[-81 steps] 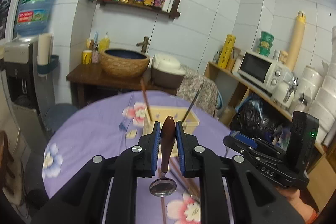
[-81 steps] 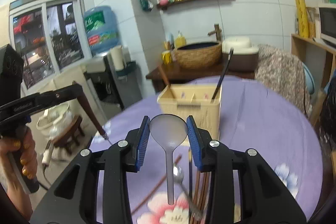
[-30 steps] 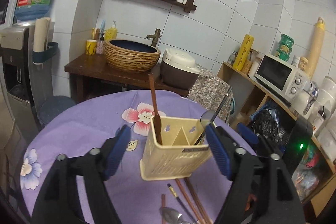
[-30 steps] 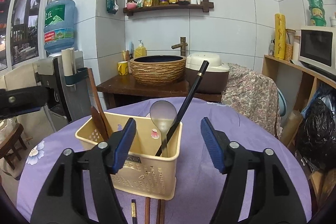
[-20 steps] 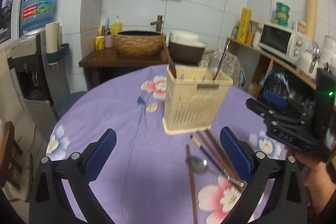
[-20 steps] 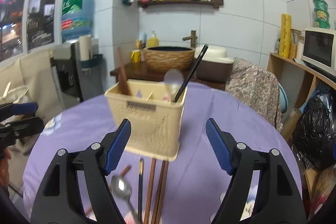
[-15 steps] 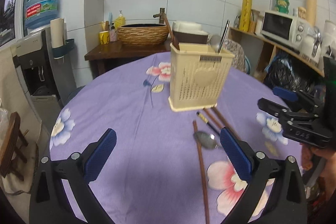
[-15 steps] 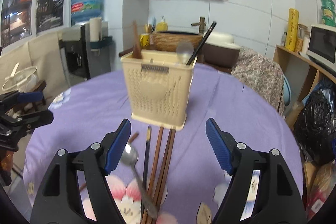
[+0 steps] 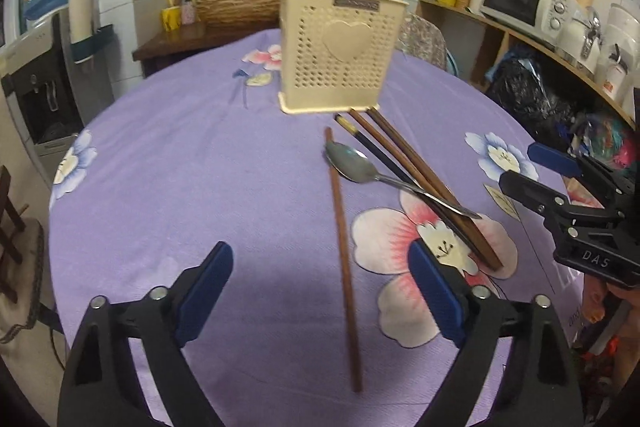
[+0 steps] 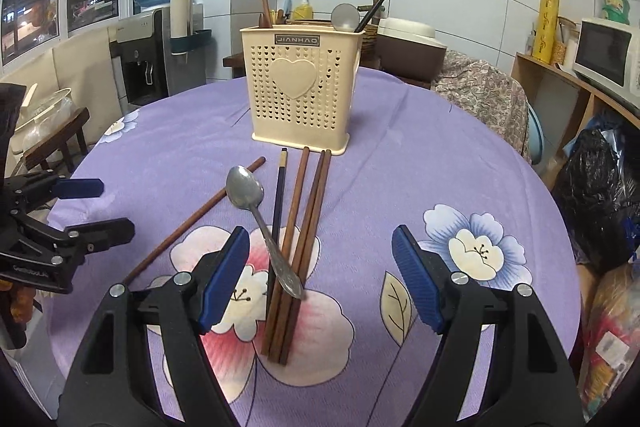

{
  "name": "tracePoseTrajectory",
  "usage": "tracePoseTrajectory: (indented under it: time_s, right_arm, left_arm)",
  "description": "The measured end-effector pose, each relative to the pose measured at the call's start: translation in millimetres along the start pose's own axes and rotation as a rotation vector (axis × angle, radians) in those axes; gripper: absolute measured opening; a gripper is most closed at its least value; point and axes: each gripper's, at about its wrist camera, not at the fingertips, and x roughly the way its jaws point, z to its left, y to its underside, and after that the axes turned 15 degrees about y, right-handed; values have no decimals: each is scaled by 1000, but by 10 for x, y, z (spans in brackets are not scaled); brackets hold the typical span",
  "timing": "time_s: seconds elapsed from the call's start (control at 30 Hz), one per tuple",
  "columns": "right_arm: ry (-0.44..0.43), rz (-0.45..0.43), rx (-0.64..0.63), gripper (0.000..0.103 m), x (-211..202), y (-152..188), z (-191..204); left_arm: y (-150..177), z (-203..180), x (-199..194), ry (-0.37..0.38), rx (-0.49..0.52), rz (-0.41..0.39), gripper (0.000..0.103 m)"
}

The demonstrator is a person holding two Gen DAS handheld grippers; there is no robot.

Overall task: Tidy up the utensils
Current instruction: 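Lower the right tool and grasp the metal spoon by its bowl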

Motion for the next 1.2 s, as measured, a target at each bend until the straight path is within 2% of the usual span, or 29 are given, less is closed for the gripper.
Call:
tracePoseTrajectory:
  time_s: [0.13, 0.2, 0.23, 0.3, 0.37, 0.47, 0.57, 0.63, 0.7, 0.8, 0.9, 1.03, 1.07, 1.17, 1.2]
  right_arm:
    - [-5, 5, 16, 74, 8, 10, -44]
    - [-10, 11, 22, 74, 28, -15, -57]
    - [-13, 14, 23, 74, 37, -25, -60]
    - [-17, 18, 25, 74, 47, -39, -66]
    - [-18, 19, 24, 74, 48, -53, -62]
    - [-25, 20, 14, 74, 62, -84, -23]
    - [-64, 24, -12, 73, 88, -129, 65]
    - [-142, 39, -48, 70, 143, -170, 182]
    - [-236, 67, -101, 66, 250, -231, 333]
    - [-313, 89, -196, 66, 440, -332, 576]
    - [-355, 114, -281, 66, 658, -458, 804]
    - [-330, 159, -320, 66, 958, -574, 968]
    - [-315, 170, -324, 66, 1045, -599, 998]
    - [-335, 197, -325, 66, 1170, -638, 1055]
    - [-334, 202, -329, 65, 1197, -647, 1073]
  left_arm:
    - [-40, -108, 217, -5, 35, 68, 71]
    - [-67, -137, 355, -18, 50, 102, 55]
    - [-74, -134, 423, -26, 49, 119, 51]
    - [-87, -103, 536, -27, 26, 146, 38]
    - [-92, -64, 579, -27, 2, 141, 30]
    - [-102, -2, 574, -69, -14, 135, 8]
    - [-89, 156, 501, -64, -68, 118, 8]
    - [-62, 273, 427, -94, -88, 109, 8]
    - [-30, 383, 348, -91, -119, 101, 8]
    - [8, 462, 268, -104, -134, 99, 8]
    - [29, 495, 232, -94, -145, 94, 8]
    - [33, 510, 219, -79, -153, 92, 10]
    - [25, 521, 220, -71, -155, 92, 15]
    - [31, 536, 180, -67, -166, 78, 45]
    - [34, 544, 158, -63, -170, 68, 47]
